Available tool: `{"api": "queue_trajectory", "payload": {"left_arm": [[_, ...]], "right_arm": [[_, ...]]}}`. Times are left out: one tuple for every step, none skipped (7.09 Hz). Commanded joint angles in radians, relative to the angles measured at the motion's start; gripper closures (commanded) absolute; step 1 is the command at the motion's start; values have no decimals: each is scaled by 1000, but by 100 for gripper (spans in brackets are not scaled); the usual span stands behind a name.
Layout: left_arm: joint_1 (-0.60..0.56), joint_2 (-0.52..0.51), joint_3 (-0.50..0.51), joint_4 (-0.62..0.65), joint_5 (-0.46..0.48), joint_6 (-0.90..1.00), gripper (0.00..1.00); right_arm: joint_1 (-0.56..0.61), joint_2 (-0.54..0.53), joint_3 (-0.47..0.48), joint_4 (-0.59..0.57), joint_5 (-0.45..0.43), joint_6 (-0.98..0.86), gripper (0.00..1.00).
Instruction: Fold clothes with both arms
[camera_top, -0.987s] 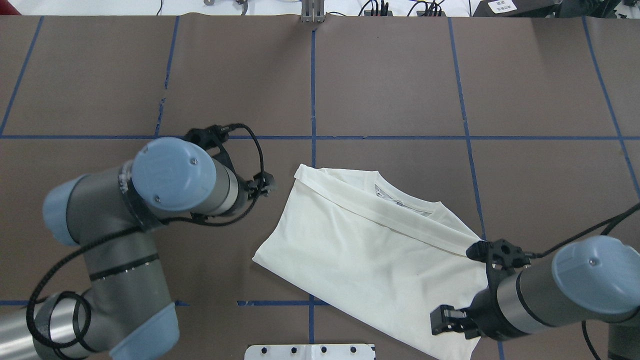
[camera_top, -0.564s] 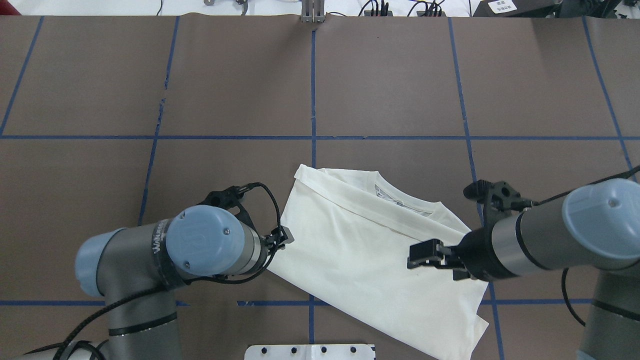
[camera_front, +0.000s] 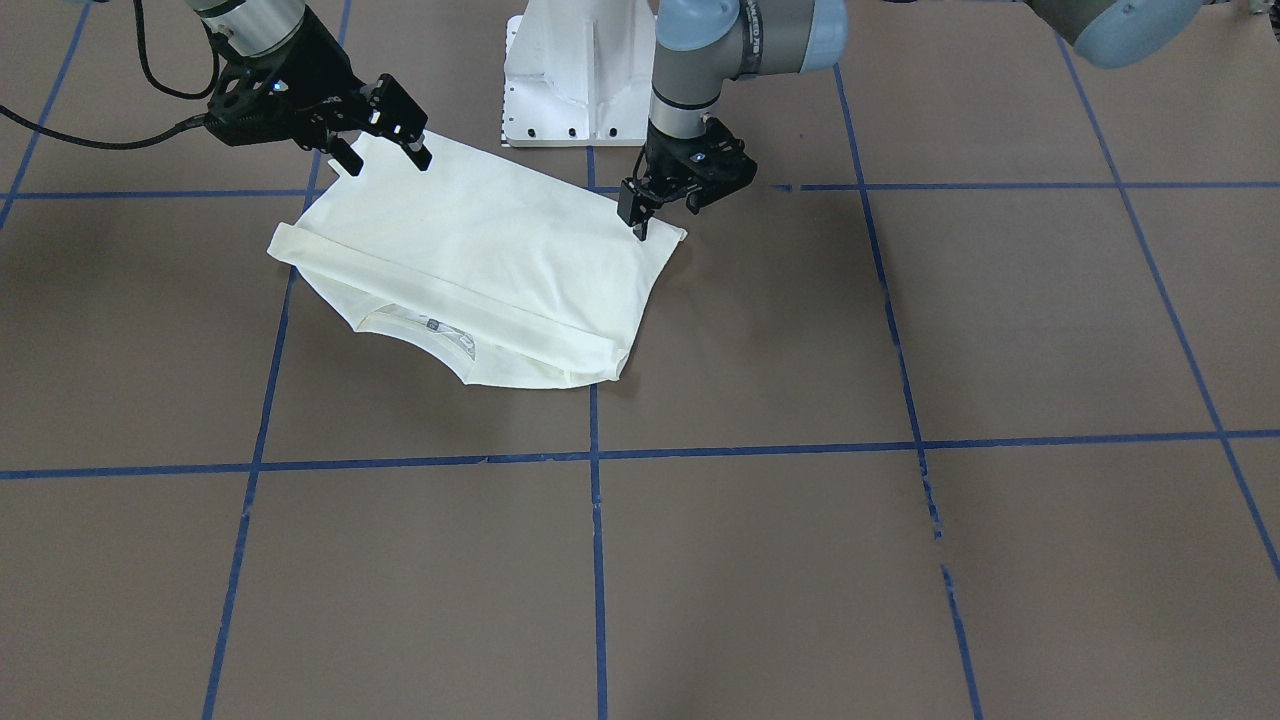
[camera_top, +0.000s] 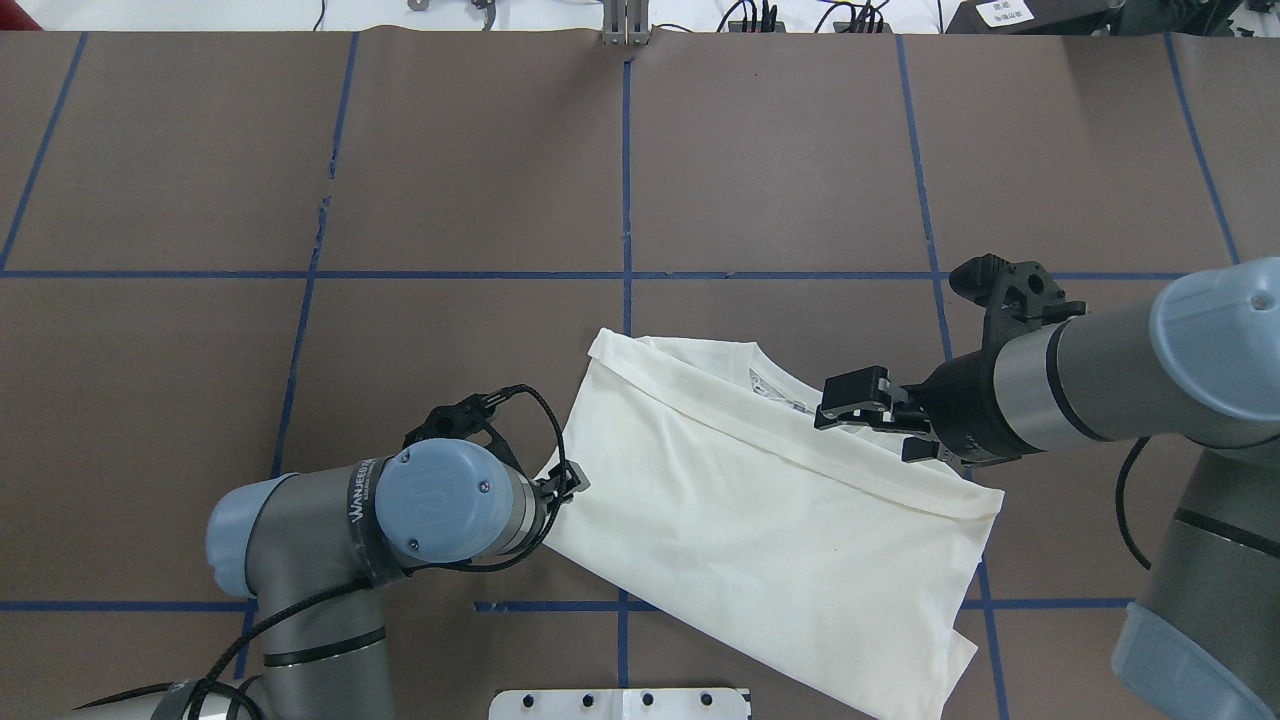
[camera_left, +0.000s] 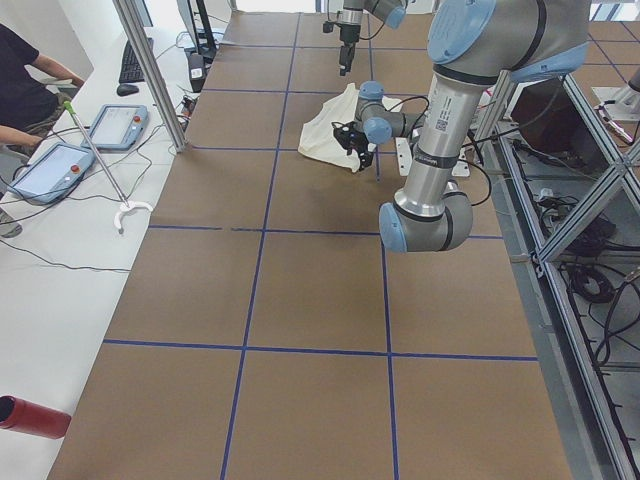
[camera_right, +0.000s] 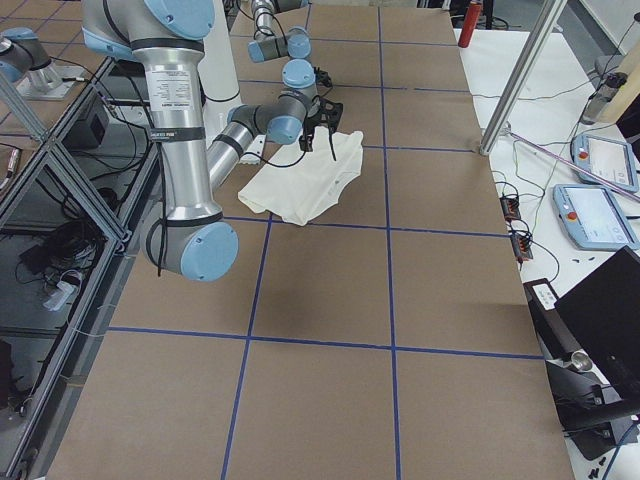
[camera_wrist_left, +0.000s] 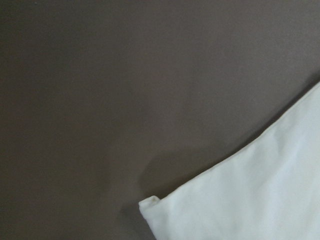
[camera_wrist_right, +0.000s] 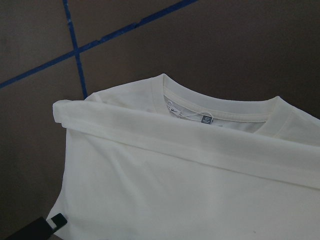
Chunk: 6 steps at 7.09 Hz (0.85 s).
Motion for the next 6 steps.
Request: {"api": "queue_trajectory", "payload": {"left_arm": [[5, 3, 27, -33, 0, 0, 20], [4, 3, 18, -30, -3, 2, 52], [3, 4, 15, -27, -3, 9, 87], [2, 6, 13, -25, -1, 14, 100], [0, 6, 13, -27, -3, 17, 100], [-6, 6, 12, -25, -1, 17, 100]], "right_arm": [[2, 8, -4, 0, -1, 0, 0], [2, 10, -3, 0, 0, 1, 0], [2, 10, -1, 0, 2, 1, 0], [4, 10, -1, 0, 2, 1, 0], [4, 10, -1, 0, 2, 1, 0], [4, 10, -1, 0, 2, 3, 0]]}}
